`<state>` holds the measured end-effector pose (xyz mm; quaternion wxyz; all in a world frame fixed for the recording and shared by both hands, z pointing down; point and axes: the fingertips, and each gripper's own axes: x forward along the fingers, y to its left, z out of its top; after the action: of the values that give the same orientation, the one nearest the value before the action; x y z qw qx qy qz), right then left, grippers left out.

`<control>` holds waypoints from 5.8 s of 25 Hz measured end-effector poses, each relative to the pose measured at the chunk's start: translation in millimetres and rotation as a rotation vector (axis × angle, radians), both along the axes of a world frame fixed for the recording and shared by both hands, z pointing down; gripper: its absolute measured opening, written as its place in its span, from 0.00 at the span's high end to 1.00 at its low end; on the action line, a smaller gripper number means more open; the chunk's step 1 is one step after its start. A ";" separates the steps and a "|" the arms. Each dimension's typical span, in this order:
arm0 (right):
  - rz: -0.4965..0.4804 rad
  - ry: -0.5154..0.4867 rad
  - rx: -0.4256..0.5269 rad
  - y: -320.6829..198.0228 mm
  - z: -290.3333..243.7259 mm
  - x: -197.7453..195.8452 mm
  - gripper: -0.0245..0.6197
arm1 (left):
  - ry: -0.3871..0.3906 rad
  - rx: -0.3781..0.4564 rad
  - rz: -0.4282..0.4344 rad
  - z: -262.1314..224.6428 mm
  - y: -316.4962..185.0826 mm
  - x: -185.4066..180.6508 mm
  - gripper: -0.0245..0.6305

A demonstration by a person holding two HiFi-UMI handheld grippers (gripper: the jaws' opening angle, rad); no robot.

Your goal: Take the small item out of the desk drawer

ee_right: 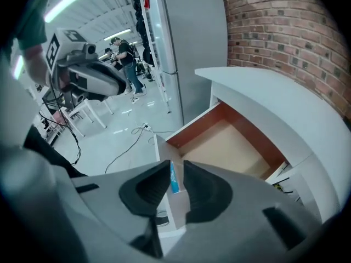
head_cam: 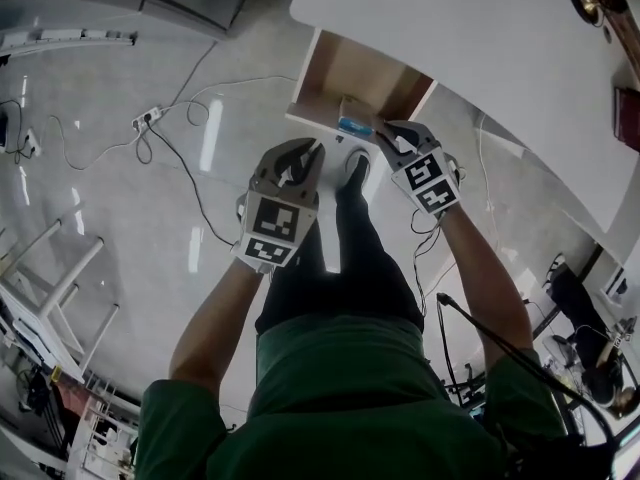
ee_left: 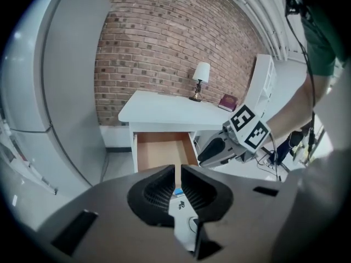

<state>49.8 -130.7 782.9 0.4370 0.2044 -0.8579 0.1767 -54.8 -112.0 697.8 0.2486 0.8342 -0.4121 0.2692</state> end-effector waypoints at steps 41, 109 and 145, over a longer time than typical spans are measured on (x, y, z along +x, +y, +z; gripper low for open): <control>-0.549 0.268 -0.454 26.2 158.6 -14.0 0.71 | 0.028 -0.131 -0.136 77.2 21.8 -36.3 0.92; 0.537 -0.451 -0.060 -31.9 -229.0 23.2 0.84 | 0.012 0.219 -0.147 -193.5 -23.6 -48.0 0.92; 0.966 -0.762 -0.390 -158.4 -180.8 53.8 0.83 | -0.058 0.219 -0.199 -194.3 -16.6 -99.2 0.92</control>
<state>103.5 -289.1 602.1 0.0020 0.4075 -0.7164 0.5663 -154.0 -128.6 503.6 0.1694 0.8033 -0.5267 0.2205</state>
